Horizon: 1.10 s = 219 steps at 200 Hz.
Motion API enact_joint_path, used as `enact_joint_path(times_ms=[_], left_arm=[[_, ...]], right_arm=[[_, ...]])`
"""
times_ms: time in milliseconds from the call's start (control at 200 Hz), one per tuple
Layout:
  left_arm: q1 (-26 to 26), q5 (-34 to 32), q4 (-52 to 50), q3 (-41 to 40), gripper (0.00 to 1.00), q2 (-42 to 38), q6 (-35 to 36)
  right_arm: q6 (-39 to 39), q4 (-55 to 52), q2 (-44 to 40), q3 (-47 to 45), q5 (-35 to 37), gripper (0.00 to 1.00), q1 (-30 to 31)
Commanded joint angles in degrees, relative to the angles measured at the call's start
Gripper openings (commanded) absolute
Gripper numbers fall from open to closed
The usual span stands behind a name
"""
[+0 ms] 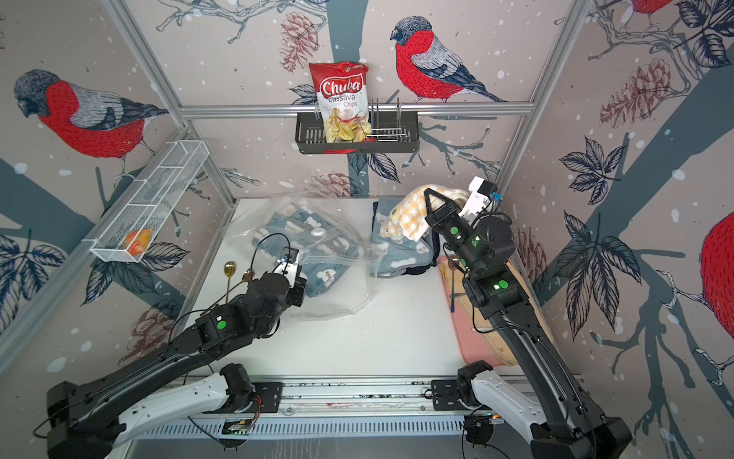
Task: Take the blanket out of the vacuum bag
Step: Place the blanket at the center of the board.
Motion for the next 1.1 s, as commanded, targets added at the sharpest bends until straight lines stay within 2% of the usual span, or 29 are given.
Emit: enact_joint_path(times_ms=[0, 140, 315, 425, 535, 645, 740, 865, 965, 1036, 1091], left_arm=[[0.1, -0.9, 2.1, -0.1, 0.08, -0.7, -0.1], [0.1, -0.4, 2.0, 0.0, 0.08, -0.4, 0.0], [0.3, -0.6, 2.0, 0.1, 0.08, -0.2, 0.1], [0.9, -0.5, 2.0, 0.0, 0.08, -0.2, 0.1], [1.9, 0.2, 2.3, 0.1, 0.08, 0.1, 0.1], [2.8, 0.7, 2.2, 0.2, 0.08, 0.5, 0.1], [2.9, 0.8, 2.1, 0.2, 0.08, 0.3, 0.1], [2.9, 1.1, 2.2, 0.0, 0.09, 0.0, 0.2], [3.0, 1.5, 2.2, 0.0, 0.09, 0.1, 0.1], [3.1, 2.0, 2.2, 0.2, 0.1, 0.5, 0.1], [3.1, 2.4, 2.0, 0.3, 0.1, 0.9, 0.1]], right_arm=[[1.0, 0.5, -1.4, -1.2, -7.8, 0.0, -3.4], [0.9, 0.9, 0.5, -2.7, -9.9, 0.0, -4.9], [0.2, 3.9, 9.4, -0.1, -10.8, 0.0, -5.4], [-2.1, 4.7, 19.0, 7.9, -10.1, 0.0, -5.5], [-3.2, 4.2, 29.7, 20.7, -9.6, 0.0, -5.6], [-2.6, 3.1, 35.6, 27.4, -6.1, 0.0, -5.1], [-2.6, 5.1, 36.5, 21.8, -0.7, 0.0, -3.4], [-1.2, 9.8, 35.8, 6.3, 6.0, 0.0, 0.0], [1.9, 15.0, 32.0, -7.3, 14.5, 0.0, 5.7], [3.5, 15.8, 28.9, -12.8, 22.1, 0.0, 10.6], [4.1, 14.7, 27.3, -14.5, 27.6, 0.09, 13.9]])
